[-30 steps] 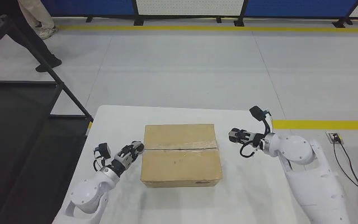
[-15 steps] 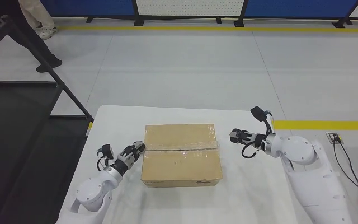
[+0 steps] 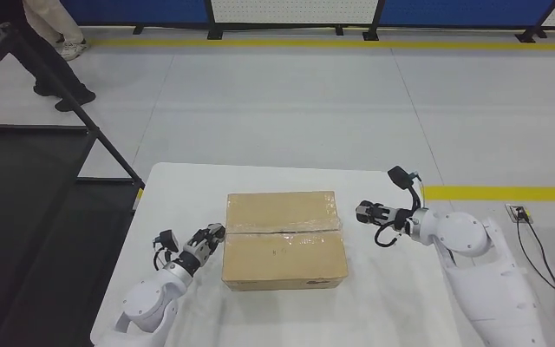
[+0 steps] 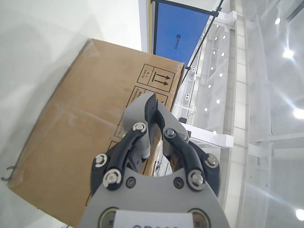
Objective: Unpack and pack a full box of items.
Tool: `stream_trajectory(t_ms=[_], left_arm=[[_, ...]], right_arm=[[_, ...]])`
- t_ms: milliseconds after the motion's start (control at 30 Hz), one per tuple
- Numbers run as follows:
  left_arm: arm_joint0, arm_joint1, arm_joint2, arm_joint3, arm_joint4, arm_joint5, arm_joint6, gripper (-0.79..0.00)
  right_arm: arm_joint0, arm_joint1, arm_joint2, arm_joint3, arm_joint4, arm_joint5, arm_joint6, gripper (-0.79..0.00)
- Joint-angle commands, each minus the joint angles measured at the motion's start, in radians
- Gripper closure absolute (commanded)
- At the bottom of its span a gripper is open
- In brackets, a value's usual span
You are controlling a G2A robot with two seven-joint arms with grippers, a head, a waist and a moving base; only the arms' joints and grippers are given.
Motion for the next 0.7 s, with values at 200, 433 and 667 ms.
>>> stream_trajectory(t_ms=[200,433,667], left_arm=[[0.002,-0.007,0.008,0.016,0.002,-0.010,0.011,0.000],[0.026,-0.008,-0.030,0.003,-0.006,-0.048,0.042,0.000],[0.152,0.009,-0.181,-0.174,-0.006,-0.133,0.056,0.000]], right_arm=[[-0.008,0.008,0.009,0.001,0.010,-0.013,-0.002,0.000],[0.004,0.012,0.004,0.015,0.019,-0.027,-0.006,0.000],[0.011,0.025,0.048,0.034,0.036,-0.084,-0.032,0.000]])
